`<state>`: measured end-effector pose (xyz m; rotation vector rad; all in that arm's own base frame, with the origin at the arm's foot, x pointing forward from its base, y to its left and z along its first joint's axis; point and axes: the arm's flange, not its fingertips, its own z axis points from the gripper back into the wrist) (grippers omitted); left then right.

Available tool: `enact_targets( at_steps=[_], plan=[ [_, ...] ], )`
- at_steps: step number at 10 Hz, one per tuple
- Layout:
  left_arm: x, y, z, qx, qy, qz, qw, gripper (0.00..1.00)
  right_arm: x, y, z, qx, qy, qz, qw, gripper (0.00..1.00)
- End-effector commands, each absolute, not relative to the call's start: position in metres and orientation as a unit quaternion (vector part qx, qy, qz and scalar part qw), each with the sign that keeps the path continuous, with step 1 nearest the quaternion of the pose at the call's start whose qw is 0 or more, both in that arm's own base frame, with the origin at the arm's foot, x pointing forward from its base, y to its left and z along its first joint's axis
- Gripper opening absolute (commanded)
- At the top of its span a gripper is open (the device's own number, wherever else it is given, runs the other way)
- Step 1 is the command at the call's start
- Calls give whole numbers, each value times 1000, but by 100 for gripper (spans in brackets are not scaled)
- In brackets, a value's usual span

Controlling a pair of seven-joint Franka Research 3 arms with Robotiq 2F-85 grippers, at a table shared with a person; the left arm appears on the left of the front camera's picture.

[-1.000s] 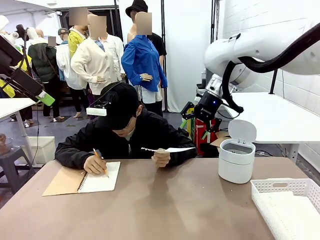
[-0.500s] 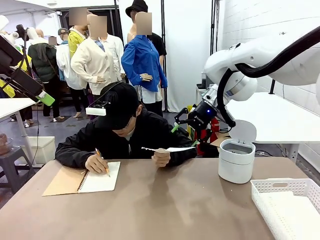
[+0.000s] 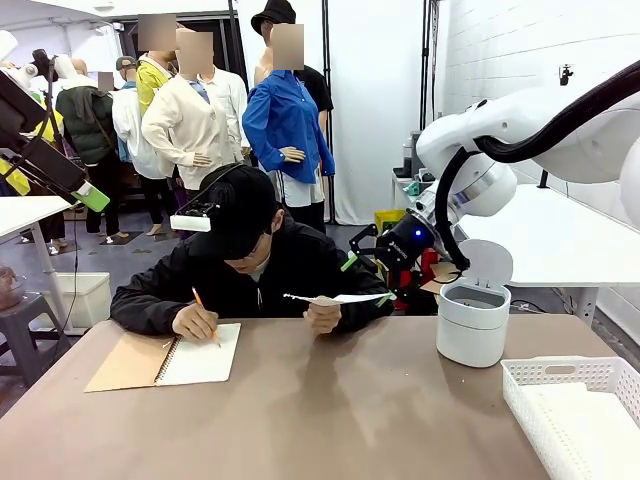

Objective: Sort the paper based on its condition.
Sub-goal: If a person hands you a paper, place it in the Organizing basket , and if it's crumpled, put it in the Trash can.

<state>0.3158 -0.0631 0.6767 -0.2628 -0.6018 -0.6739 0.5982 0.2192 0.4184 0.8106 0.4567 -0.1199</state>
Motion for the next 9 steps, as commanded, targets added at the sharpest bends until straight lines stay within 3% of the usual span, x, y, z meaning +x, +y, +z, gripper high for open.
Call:
enact_targets(
  at_steps=[1, 4, 5, 9],
  plan=[
    [316, -63, 677, -126, -292, -324, 891, 100, 598, 221, 415, 397, 242, -70, 883, 100],
    [316, -63, 677, -126, -292, -324, 891, 100, 595, 226, 409, 407, 260, -60, 874, 100],
    [316, -63, 677, -126, -292, -324, 891, 100, 596, 225, 406, 412, 249, -46, 876, 87],
    [316, -63, 677, -126, -292, -324, 891, 100, 598, 228, 401, 423, 261, -55, 866, 9]
  ],
)
